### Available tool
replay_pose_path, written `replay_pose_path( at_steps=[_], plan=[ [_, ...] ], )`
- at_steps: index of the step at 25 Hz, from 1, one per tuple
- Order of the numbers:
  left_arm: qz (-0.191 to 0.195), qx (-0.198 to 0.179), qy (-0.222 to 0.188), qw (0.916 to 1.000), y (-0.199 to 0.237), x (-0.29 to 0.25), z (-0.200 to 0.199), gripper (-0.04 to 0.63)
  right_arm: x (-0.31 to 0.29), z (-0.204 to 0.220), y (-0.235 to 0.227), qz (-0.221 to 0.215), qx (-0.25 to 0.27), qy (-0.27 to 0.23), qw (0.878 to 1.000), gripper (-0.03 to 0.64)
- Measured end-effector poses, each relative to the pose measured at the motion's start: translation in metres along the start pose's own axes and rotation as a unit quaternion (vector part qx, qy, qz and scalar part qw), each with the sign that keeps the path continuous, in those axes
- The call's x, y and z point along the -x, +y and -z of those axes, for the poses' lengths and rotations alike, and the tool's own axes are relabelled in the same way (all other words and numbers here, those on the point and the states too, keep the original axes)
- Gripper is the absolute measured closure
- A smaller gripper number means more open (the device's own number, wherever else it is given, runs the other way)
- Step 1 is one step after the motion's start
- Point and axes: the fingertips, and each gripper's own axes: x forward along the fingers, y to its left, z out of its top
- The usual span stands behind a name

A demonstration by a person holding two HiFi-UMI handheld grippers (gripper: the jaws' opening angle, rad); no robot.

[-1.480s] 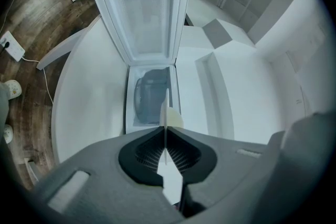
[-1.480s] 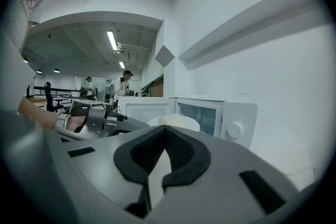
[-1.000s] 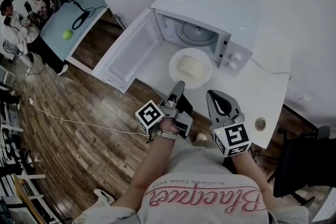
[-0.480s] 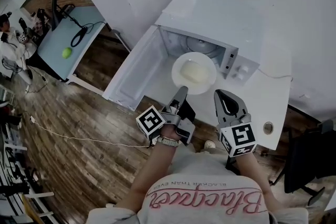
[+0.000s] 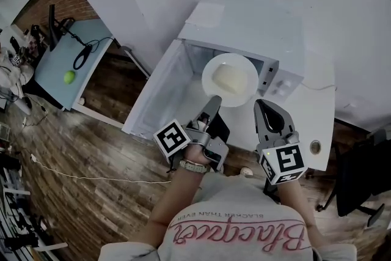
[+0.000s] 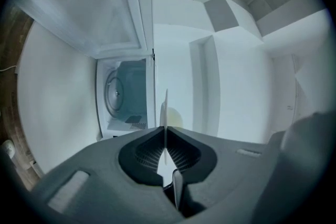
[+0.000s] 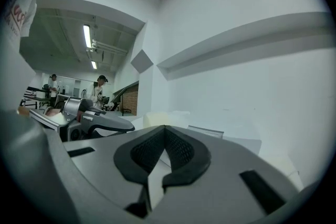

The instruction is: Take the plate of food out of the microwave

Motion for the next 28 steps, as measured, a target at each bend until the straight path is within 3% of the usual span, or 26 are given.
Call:
replay_pose_path(
  at_steps=[10,16,28],
  plan=[
    [0.023,0.013,0.055,0.9981,-0.016,-0.019,-0.015,0.578,-0.013,-0.018,-0.002,0.056,0.022,0.002,0.998,0.606],
    [0.003,-0.003,0.081,0.9967,-0.016,-0.026,-0.010,0.578,-0.014,-0.023,-0.005,0.071,0.028,0.008,0.997,0.606],
    [0.001,-0.013,0.076,0.9970,-0.025,-0.042,0.005,0.578,-0.009,-0.031,-0.026,0.074,0.016,0.003,0.997,0.606]
  ],
)
